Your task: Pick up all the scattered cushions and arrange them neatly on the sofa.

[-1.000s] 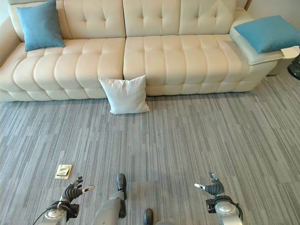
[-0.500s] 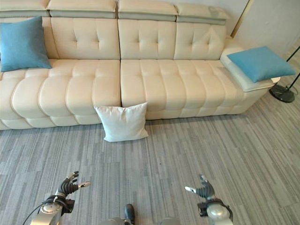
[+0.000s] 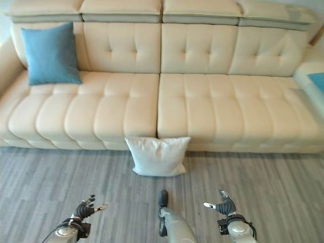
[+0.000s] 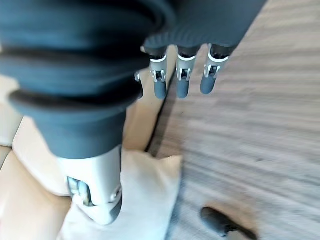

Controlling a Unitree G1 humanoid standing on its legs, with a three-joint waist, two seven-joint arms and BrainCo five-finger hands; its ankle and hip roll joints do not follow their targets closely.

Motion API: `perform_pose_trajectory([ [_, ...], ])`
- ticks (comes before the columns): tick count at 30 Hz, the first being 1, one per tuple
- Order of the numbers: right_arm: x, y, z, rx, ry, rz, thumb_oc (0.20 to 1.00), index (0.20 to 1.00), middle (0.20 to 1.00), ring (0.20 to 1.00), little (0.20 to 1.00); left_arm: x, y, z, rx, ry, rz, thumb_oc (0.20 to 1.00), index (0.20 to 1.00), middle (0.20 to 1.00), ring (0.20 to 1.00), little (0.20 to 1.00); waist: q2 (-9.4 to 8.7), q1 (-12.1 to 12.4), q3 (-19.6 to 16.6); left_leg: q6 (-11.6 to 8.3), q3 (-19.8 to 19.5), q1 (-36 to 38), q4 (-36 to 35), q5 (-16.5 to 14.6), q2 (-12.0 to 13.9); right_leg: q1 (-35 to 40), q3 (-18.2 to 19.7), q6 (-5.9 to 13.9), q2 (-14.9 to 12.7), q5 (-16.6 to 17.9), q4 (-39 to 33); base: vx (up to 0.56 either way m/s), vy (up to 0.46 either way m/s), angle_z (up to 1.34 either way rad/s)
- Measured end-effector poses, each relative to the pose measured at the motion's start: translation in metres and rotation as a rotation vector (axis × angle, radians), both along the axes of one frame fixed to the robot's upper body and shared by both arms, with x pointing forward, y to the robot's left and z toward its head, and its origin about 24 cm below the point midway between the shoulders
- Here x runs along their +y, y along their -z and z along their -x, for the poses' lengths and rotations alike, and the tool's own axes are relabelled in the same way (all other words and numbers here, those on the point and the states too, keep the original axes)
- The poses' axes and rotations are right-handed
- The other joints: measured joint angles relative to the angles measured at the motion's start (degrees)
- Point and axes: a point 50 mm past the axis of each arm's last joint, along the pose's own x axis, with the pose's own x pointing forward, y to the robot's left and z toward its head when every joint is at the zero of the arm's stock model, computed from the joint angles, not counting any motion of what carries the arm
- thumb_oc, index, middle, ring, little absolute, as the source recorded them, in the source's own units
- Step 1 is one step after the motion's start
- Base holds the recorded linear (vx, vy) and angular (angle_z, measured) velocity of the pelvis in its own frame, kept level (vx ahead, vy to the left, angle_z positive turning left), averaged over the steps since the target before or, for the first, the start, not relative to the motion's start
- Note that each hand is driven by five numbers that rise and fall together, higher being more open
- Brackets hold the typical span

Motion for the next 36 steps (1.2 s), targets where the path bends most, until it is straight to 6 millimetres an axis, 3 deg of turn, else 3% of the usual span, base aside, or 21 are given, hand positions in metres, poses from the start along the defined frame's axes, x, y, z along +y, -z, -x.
perform_pose_trajectory([
  [1, 0.005, -0.002, -0.005, -0.013, -0.018, -0.009, 1.000, 1.000, 1.000, 1.000, 1.000, 0.003, -0.005, -0.004, -0.022, 0.009, -0.007, 1.000, 1.000, 1.000, 1.000, 1.000, -0.42, 0.88, -0.06, 0.02, 2.66, -5.22, 7.21, -0.88, 2.80, 2.03, 0.29, 1.02, 0.25, -0.52, -0.38, 0.26, -0.141, 0.15],
  [2, 0.006, -0.004, -0.009, -0.026, -0.022, -0.012, 1.000, 1.000, 1.000, 1.000, 1.000, 0.007, -0.007, -0.006, -0.029, 0.008, -0.014, 1.000, 1.000, 1.000, 1.000, 1.000, -1.18, 1.21, 0.32, 0.19, 2.71, -7.51, 8.38, -1.26, 4.11, 3.78, 1.07, -0.21, 0.36, -2.87, -0.63, 0.27, -0.115, -0.35],
  [3, 0.006, -0.007, -0.016, -0.040, -0.024, -0.012, 1.000, 1.000, 1.000, 1.000, 1.000, 0.012, -0.007, -0.005, -0.024, 0.006, -0.028, 1.000, 1.000, 1.000, 1.000, 1.000, -2.67, 2.61, 0.66, 0.93, 4.16, -9.57, 8.01, -2.11, 6.59, 6.08, 3.02, 0.66, 0.50, -2.61, -1.12, 0.16, -0.040, -0.57],
  [5, 0.006, -0.013, -0.024, -0.071, -0.032, -0.007, 1.000, 1.000, 1.000, 1.000, 1.000, 0.016, -0.006, -0.001, -0.010, 0.002, -0.039, 1.000, 1.000, 1.000, 1.000, 1.000, -3.55, 3.04, 0.58, 0.78, 3.50, -12.45, 4.81, -2.05, 9.04, 8.26, 4.79, 0.61, 0.50, -2.74, -1.41, 0.21, -0.008, -0.62],
  [7, 0.003, -0.016, -0.027, -0.082, -0.024, 0.005, 1.000, 1.000, 1.000, 1.000, 1.000, 0.017, -0.010, -0.006, -0.025, 0.008, -0.044, 1.000, 1.000, 1.000, 1.000, 1.000, -4.77, 2.85, 0.90, 0.52, 1.96, -15.04, -2.85, -1.67, 9.83, 10.91, 5.12, 1.99, -0.76, -4.87, -2.24, 0.15, 0.054, -0.34],
  [9, -0.003, -0.017, -0.026, -0.077, -0.013, 0.027, 1.000, 1.000, 1.000, 1.000, 1.000, 0.016, -0.013, -0.015, -0.047, 0.015, -0.045, 1.000, 1.000, 1.000, 1.000, 1.000, -4.25, 2.49, 1.23, 0.53, 1.80, -17.31, -11.36, 0.71, 10.95, 12.81, 5.30, 2.88, -0.84, -5.43, -2.82, 0.08, 0.068, -0.33],
  [10, -0.005, -0.013, -0.022, -0.055, -0.003, 0.032, 1.000, 1.000, 1.000, 1.000, 1.000, 0.016, -0.015, -0.018, -0.055, 0.017, -0.046, 1.000, 1.000, 1.000, 1.000, 1.000, -4.19, 2.29, 1.26, 0.91, 1.90, -17.88, -14.40, 3.31, 10.87, 14.41, 5.37, 3.88, -0.87, -6.07, -3.40, 0.08, 0.113, -0.33],
  [11, -0.010, -0.012, -0.019, -0.040, 0.003, 0.046, 1.000, 1.000, 1.000, 1.000, 1.000, 0.013, -0.014, -0.017, -0.052, 0.019, -0.039, 1.000, 1.000, 1.000, 1.000, 1.000, -2.71, 1.92, 1.11, 0.86, 1.63, -17.92, -15.93, 12.26, 11.39, 15.52, 5.65, 5.09, 0.05, -6.89, -3.33, 0.08, 0.095, -0.34],
  [12, -0.012, -0.011, -0.016, -0.030, 0.009, 0.049, 1.000, 1.000, 1.000, 1.000, 1.000, 0.013, -0.012, -0.015, -0.045, 0.016, -0.037, 1.000, 1.000, 1.000, 1.000, 1.000, -2.35, 1.37, 0.99, 2.83, 2.13, -16.41, -17.12, 11.01, 11.51, 16.05, 6.03, 5.73, 0.16, -7.29, -3.54, 0.09, 0.145, -0.21],
  [16, -0.012, -0.006, -0.008, -0.006, 0.016, 0.044, 1.000, 1.000, 1.000, 1.000, 1.000, 0.014, -0.011, -0.012, -0.036, 0.017, -0.036, 1.000, 1.000, 1.000, 1.000, 1.000, -2.36, 1.19, 0.75, 3.18, 0.67, -9.04, -28.78, 10.94, 8.85, 16.59, 7.86, 8.76, -1.23, -8.26, -3.12, 0.01, 0.093, -0.16],
  [19, -0.012, -0.006, -0.007, -0.003, 0.010, 0.048, 1.000, 1.000, 1.000, 1.000, 1.000, 0.015, -0.010, -0.008, -0.025, 0.012, -0.037, 1.000, 1.000, 1.000, 1.000, 1.000, -2.51, 1.27, 0.76, 3.75, 1.28, -7.37, -30.62, 11.24, 7.32, 16.19, 8.64, 10.67, -2.44, -8.67, -1.59, -0.07, 0.113, -0.27],
  [20, -0.008, -0.009, -0.014, -0.022, -0.007, 0.045, 1.000, 1.000, 1.000, 1.000, 1.000, 0.020, -0.009, -0.002, -0.015, 0.000, -0.045, 1.000, 1.000, 1.000, 1.000, 1.000, -2.45, 2.85, 0.73, 4.18, 4.03, -6.75, -31.46, 10.90, 7.62, 13.49, 9.64, 12.37, -2.56, -9.21, 1.56, -0.02, 0.020, -0.80],
  [24, 0.000, -0.010, -0.021, -0.036, -0.027, 0.037, 1.000, 1.000, 1.000, 1.000, 1.000, 0.029, -0.006, 0.007, 0.014, -0.024, -0.060, 1.000, 1.000, 1.000, 1.000, 1.000, -2.60, 3.21, 0.94, 5.64, 5.46, -6.56, -31.27, 10.09, 7.05, 11.12, 9.36, 14.45, -4.30, -11.02, 5.48, 0.00, -0.084, -0.32],
  [25, 0.002, -0.009, -0.021, -0.027, -0.031, 0.029, 1.000, 1.000, 1.000, 1.000, 1.000, 0.033, -0.005, 0.009, 0.023, -0.048, -0.066, 1.000, 1.000, 1.000, 1.000, 1.000, -1.90, 3.75, 1.41, 6.39, 5.82, -6.95, -31.33, 9.78, 7.52, 9.51, 9.11, 14.60, -5.58, -12.84, 7.73, 0.08, -0.205, -0.08],
  [27, 0.003, -0.011, -0.023, -0.037, -0.038, 0.026, 1.000, 1.000, 1.000, 1.000, 1.000, 0.036, -0.005, 0.010, 0.028, -0.067, -0.073, 1.000, 1.000, 1.000, 1.000, 1.000, -1.32, 4.68, 1.62, 6.71, 5.95, -8.63, -30.65, 9.52, 8.18, 6.30, 7.91, 15.33, -9.69, -12.56, 8.00, 0.18, -0.219, -0.17],
  [29, 0.004, -0.011, -0.024, -0.039, -0.043, 0.021, 1.000, 1.000, 1.000, 1.000, 1.000, 0.037, -0.005, 0.011, 0.032, -0.071, -0.078, 1.000, 1.000, 1.000, 1.000, 1.000, -1.70, 4.74, 1.55, 6.75, 4.87, -9.19, -30.76, 9.57, 8.61, 5.43, 8.03, 15.61, -11.03, -12.21, 6.09, 0.27, -0.253, 0.03],
  [31, 0.008, -0.007, -0.018, -0.022, -0.048, 0.010, 1.000, 1.000, 1.000, 1.000, 1.000, 0.042, 0.001, 0.022, 0.073, -0.104, -0.089, 1.000, 1.000, 1.000, 1.000, 1.000, -2.50, 4.60, 1.16, 5.00, 3.31, -9.06, -31.38, 10.42, 9.24, 6.58, 8.28, 16.69, -11.85, -11.53, 1.09, 0.25, -0.282, 0.29],
  [33, 0.007, -0.007, -0.017, -0.017, -0.049, 0.014, 1.000, 1.000, 1.000, 1.000, 1.000, 0.044, 0.003, 0.029, 0.086, -0.126, -0.088, 1.000, 1.000, 1.000, 1.000, 1.000, -3.07, 4.35, 0.71, 4.13, 2.74, -8.75, -32.03, 10.81, 10.03, 6.89, 8.36, 16.77, -11.15, -8.27, 0.70, 0.16, -0.247, 0.23],
  [34, 0.005, -0.006, -0.013, -0.010, -0.053, 0.021, 1.000, 1.000, 1.000, 1.000, 1.000, 0.040, 0.006, 0.033, 0.095, -0.129, -0.080, 1.000, 1.000, 1.000, 1.000, 1.000, -2.44, 4.21, 0.40, 3.21, 1.84, -8.40, -33.15, 10.96, 11.84, 7.40, 7.98, 16.28, -9.45, -7.22, 0.60, 0.10, -0.255, 0.34],
  [36, 0.000, -0.003, -0.002, 0.014, -0.042, 0.031, 1.000, 1.000, 1.000, 1.000, 1.000, 0.032, 0.008, 0.032, 0.093, -0.115, -0.061, 1.000, 1.000, 1.000, 1.000, 1.000, -2.09, 4.10, 0.31, 1.72, 1.52, -9.55, -30.51, 10.01, 14.87, 8.01, 5.60, 13.12, -7.16, -6.66, 0.40, 0.07, -0.278, 0.40],
])
